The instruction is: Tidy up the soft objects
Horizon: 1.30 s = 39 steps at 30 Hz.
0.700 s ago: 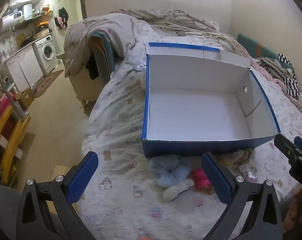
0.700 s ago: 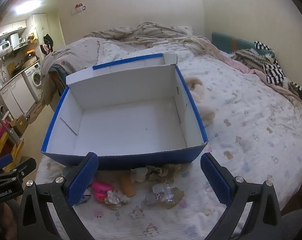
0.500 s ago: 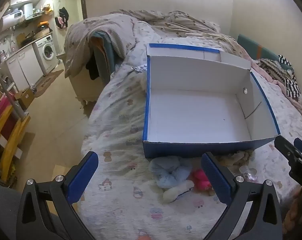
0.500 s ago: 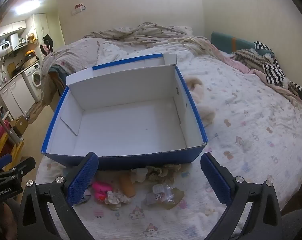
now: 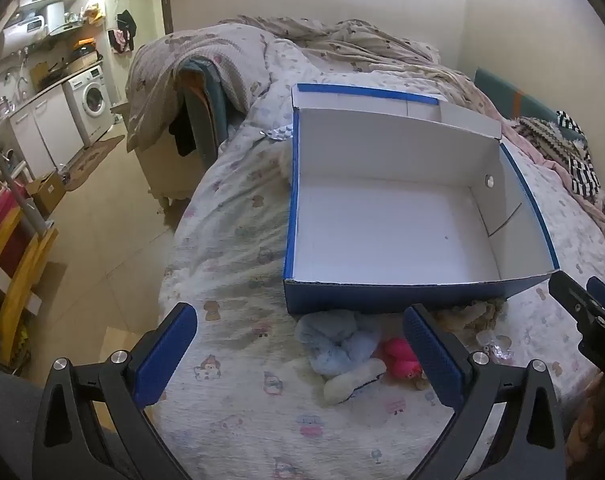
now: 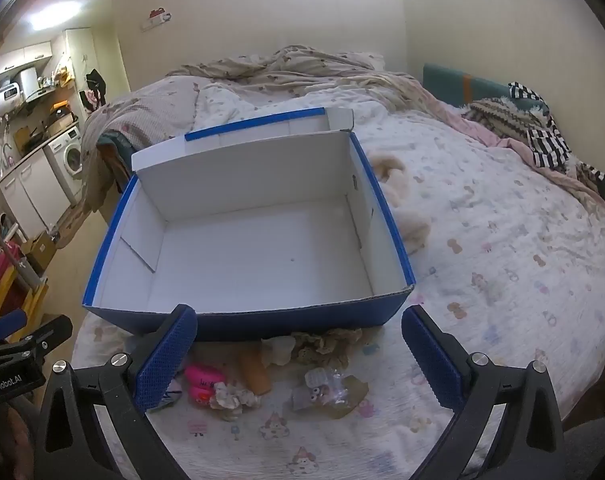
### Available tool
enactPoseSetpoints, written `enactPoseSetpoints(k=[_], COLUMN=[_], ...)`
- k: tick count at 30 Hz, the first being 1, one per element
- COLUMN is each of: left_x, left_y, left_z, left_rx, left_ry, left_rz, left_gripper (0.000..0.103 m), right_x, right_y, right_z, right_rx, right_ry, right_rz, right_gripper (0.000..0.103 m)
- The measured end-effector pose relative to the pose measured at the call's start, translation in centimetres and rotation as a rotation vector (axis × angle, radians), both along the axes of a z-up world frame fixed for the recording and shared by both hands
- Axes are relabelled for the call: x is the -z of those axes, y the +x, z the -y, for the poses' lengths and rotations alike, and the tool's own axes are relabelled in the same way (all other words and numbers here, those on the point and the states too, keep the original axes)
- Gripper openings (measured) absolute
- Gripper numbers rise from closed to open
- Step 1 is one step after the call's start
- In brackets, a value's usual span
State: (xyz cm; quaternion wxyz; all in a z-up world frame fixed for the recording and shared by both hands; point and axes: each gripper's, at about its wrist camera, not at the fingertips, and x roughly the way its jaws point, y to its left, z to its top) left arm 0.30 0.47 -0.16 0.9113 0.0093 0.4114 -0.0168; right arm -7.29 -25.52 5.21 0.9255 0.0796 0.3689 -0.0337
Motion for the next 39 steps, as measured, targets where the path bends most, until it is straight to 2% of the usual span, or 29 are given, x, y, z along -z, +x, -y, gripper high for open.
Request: enactPoseSetpoints(k=[39], left_x=[0.15], left_y=[0.14], left_z=[-0.15], left_rx=[-0.012], left_ry=[0.000], left_rz=[-0.009], left_gripper=[0.103], right_x=[0.29], right_y=[0.33], right_z=[0.05], right_rx=[-0.001], right_ry=[-0.015], right_rz=[-0.007], right_gripper=[0.103])
